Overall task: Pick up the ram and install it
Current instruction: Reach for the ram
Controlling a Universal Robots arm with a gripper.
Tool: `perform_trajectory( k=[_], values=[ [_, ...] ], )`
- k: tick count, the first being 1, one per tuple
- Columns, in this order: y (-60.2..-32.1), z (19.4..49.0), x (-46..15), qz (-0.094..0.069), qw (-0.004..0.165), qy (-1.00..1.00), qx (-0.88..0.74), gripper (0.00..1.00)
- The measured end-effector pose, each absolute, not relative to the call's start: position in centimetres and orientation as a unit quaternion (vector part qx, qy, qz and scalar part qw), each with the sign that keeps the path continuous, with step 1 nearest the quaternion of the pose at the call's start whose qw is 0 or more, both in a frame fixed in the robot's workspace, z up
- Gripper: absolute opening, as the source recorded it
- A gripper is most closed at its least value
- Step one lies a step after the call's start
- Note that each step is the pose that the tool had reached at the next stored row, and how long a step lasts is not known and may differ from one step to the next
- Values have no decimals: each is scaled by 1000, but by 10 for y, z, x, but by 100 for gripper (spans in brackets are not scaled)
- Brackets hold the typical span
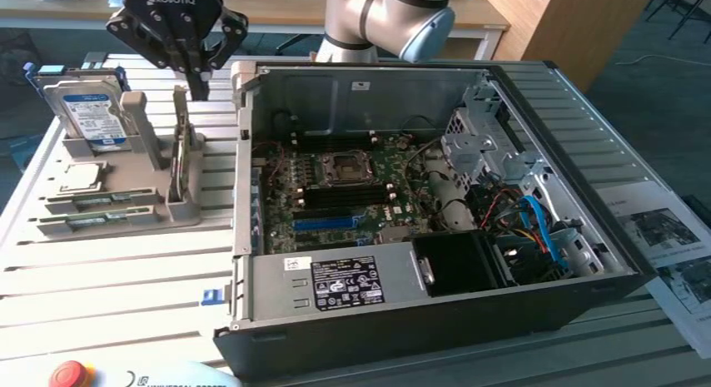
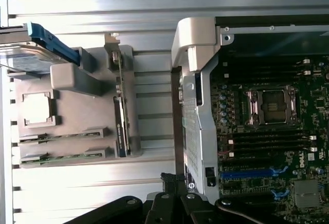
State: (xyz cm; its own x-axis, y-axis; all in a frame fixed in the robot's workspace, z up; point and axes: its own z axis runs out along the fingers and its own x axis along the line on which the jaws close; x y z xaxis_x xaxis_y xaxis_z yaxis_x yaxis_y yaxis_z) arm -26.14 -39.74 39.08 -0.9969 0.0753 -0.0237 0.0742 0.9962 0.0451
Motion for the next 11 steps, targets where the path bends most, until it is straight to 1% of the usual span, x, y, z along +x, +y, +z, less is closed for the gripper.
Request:
perform_trajectory(
  k=[11],
  values=[
    [-397,391,-286,22,13,999,37,10]
  ],
)
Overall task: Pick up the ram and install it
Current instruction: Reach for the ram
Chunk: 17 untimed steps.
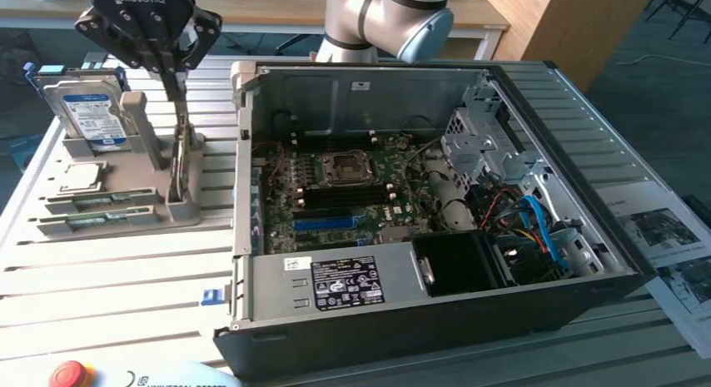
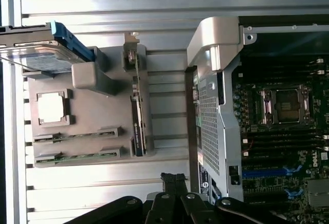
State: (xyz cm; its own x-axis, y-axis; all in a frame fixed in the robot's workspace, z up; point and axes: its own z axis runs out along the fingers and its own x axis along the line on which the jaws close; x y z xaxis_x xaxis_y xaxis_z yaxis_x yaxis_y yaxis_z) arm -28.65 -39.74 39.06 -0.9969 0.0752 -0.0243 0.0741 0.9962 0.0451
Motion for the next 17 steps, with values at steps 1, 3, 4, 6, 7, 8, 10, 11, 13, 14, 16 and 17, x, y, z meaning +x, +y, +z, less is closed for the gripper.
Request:
perform_trajectory(
  k=[1,3,4,6,7,8,10,11,13,14,16,17],
  values=[
    [-397,391,-289,22,13,999,37,10],
    [-397,391,-294,22,13,999,37,10],
    [-397,390,-297,22,13,999,37,10],
    [-397,390,-302,22,13,999,37,10],
    [-397,390,-305,22,14,999,37,10],
    [-397,390,-308,22,14,999,37,10],
    [-397,390,-313,22,14,999,37,10],
    [-397,390,-316,22,14,999,37,10],
    [-397,390,-321,22,14,999,37,10],
    [-397,390,-324,22,14,999,37,10],
    [-397,390,-331,22,14,999,37,10],
    [-397,390,-333,22,14,999,37,10]
  ],
)
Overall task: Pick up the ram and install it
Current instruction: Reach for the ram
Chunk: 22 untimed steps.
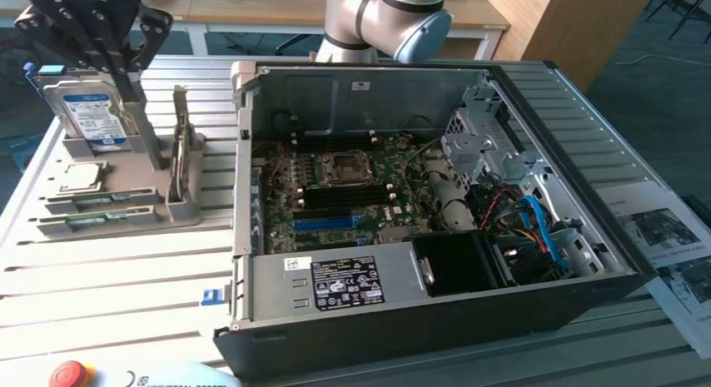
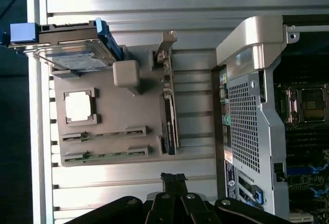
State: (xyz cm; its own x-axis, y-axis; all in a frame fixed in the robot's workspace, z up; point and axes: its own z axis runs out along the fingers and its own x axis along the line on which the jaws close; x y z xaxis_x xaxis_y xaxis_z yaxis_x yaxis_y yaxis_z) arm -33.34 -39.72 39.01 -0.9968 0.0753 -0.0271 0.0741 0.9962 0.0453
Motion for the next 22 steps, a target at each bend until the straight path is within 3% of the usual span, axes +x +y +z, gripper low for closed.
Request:
perform_trajectory(
  k=[22],
  values=[
    [-397,390,-388,22,16,999,37,10]
  ],
)
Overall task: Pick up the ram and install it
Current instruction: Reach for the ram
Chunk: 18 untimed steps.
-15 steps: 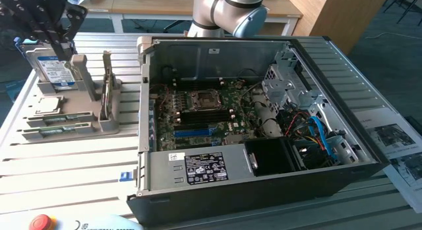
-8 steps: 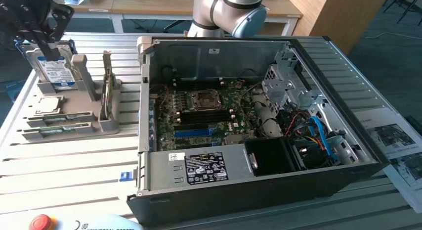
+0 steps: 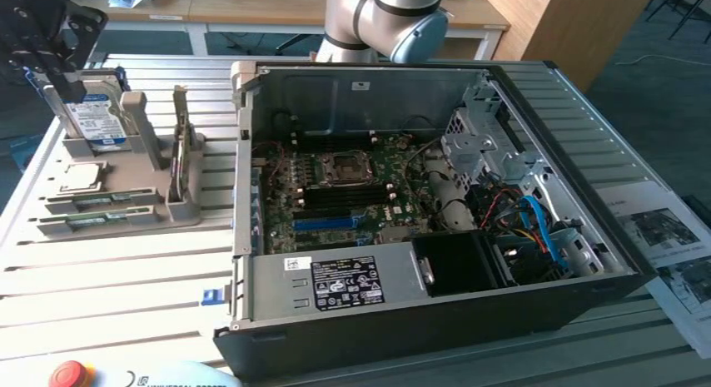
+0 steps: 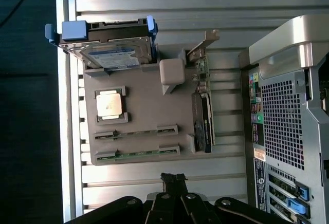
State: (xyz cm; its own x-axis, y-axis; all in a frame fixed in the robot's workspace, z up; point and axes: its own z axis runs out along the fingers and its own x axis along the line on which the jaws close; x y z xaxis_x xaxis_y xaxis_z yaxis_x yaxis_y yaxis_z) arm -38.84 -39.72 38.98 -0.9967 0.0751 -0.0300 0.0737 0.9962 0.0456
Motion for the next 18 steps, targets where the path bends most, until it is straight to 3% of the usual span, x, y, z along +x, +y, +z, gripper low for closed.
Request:
perform_trajectory(
  k=[18],
  values=[
    [-382,389,-389,22,16,999,38,10]
  ],
)
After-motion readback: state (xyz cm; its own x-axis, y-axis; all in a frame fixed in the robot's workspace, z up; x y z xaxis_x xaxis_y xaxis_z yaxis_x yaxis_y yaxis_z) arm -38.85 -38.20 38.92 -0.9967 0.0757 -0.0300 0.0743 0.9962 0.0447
